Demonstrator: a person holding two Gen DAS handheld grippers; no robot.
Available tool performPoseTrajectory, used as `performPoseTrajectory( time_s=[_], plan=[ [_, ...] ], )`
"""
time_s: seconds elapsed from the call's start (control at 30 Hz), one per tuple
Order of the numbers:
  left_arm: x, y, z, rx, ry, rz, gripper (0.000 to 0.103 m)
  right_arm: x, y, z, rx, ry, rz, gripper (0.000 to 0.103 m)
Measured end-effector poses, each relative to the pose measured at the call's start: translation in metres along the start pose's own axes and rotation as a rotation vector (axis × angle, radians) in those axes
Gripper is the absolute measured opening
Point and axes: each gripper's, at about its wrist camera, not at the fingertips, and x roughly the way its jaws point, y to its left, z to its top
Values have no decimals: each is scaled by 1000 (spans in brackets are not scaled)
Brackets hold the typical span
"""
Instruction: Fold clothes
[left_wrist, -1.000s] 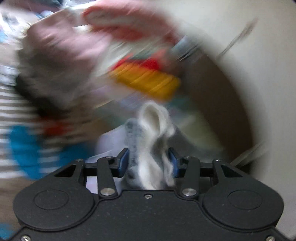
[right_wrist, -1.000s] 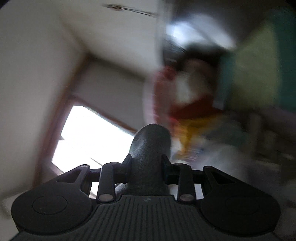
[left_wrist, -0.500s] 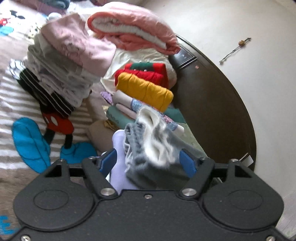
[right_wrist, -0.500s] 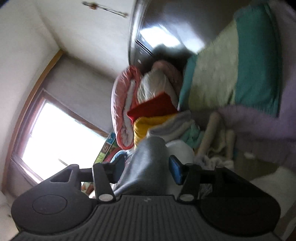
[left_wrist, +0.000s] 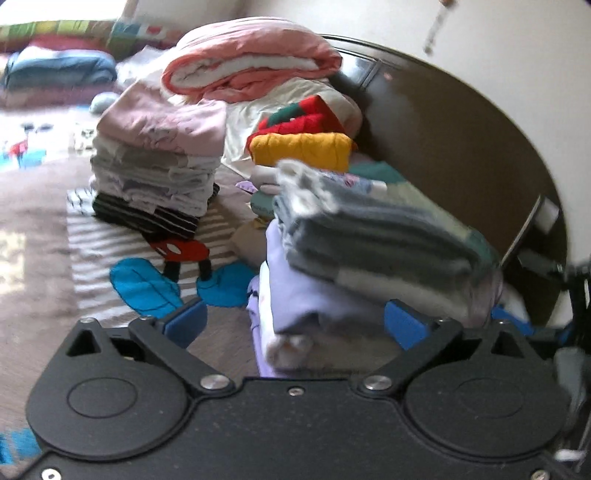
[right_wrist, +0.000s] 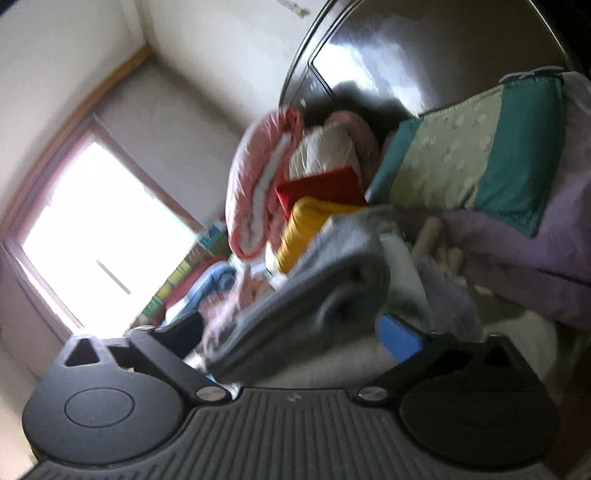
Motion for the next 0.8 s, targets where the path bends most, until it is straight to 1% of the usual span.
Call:
performPoseTrajectory(
  time_s=[0.07,0.13,0.23,0.3,0.4,0.47,0.57,0.67,0.8],
  plan=[
    [-7,-8,-5,26,-6,56,103,-5,9,-7,-34,29,-18,103],
    [-11,-16,-7,46,0,111,103,-9,20,-14,-93,55,-75,103],
    [-17,-27,-11,81,-1,121,103,-13,35,-23,-178,95,-157,103],
    [-21,-35,-13,102,-1,137,103,-16,44,-29,-231,108,-196,103],
    [-28,-50,-15,137,-5,161,103,-24,54,-35,-294,121,-233,103],
    [-32,-58,-17,162,-17,165,103,-28,55,-37,-312,127,-250,103],
    [-39,-68,-21,186,-43,198,103,-31,59,-40,-344,142,-293,103],
    [-45,-73,-22,193,-56,194,103,-34,62,-44,-376,152,-333,103],
    [-51,-72,-21,178,-60,170,103,-39,70,-49,-410,157,-352,103]
  ],
)
